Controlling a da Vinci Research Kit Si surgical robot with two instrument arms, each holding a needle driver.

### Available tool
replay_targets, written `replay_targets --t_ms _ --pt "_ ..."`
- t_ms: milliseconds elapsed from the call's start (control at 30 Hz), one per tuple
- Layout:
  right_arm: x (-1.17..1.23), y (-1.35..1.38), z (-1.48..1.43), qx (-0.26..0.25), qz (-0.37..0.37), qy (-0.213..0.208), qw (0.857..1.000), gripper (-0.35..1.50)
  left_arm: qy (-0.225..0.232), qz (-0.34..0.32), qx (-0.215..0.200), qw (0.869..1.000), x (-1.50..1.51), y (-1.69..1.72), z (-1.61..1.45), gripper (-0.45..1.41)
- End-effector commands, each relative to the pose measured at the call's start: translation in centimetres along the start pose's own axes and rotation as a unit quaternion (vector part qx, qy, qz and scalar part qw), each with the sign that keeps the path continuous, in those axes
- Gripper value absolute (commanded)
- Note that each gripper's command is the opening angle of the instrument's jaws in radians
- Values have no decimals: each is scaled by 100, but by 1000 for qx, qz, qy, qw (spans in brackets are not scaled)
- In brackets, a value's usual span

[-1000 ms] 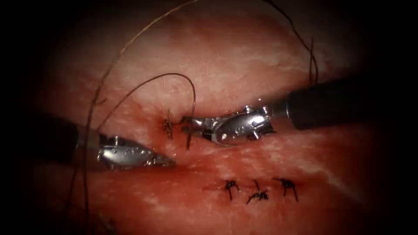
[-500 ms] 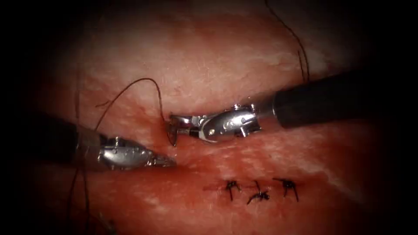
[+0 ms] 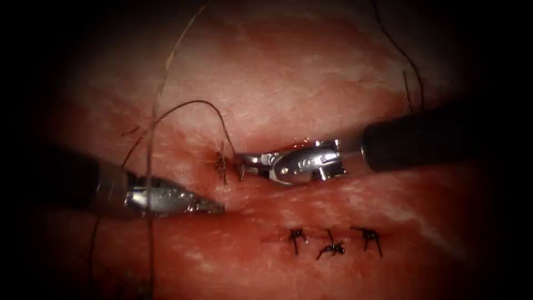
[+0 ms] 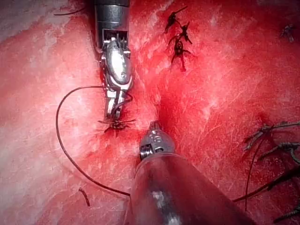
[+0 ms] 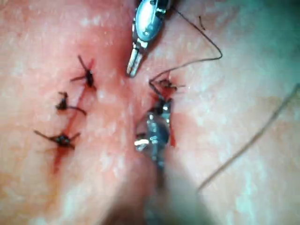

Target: Wound Closure

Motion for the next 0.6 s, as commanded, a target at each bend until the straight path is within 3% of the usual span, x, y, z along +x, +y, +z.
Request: replay_targets --t_ms 33,167,200,233,267,333,433,600 --pt "17 8 3 -1 5 6 1000 -35 -1 -2 -1 1000 -4 6 6 -45" --pt "50 15 -17 -8 44 36 998 -35 0 -4 2 1000 15 5 -5 -45" --pt "57 15 -20 -11 52 45 998 -11 -1 -3 4 1000 20 4 -8 -45" --pt "62 14 -23 -19 73 48 996 47 2 0 4 1000 25 4 -11 -45" --pt "69 14 -26 -34 92 51 994 78 2 0 6 1000 31 3 -14 -45" --pt "76 13 -30 -54 117 52 990 115 4 5 8 1000 41 1 -17 -45" --pt "80 13 -30 -86 123 34 988 128 6 4 9 1000 48 1 -15 -45" --pt "82 16 -28 -113 135 19 984 131 6 5 12 1000 54 3 -9 -45"
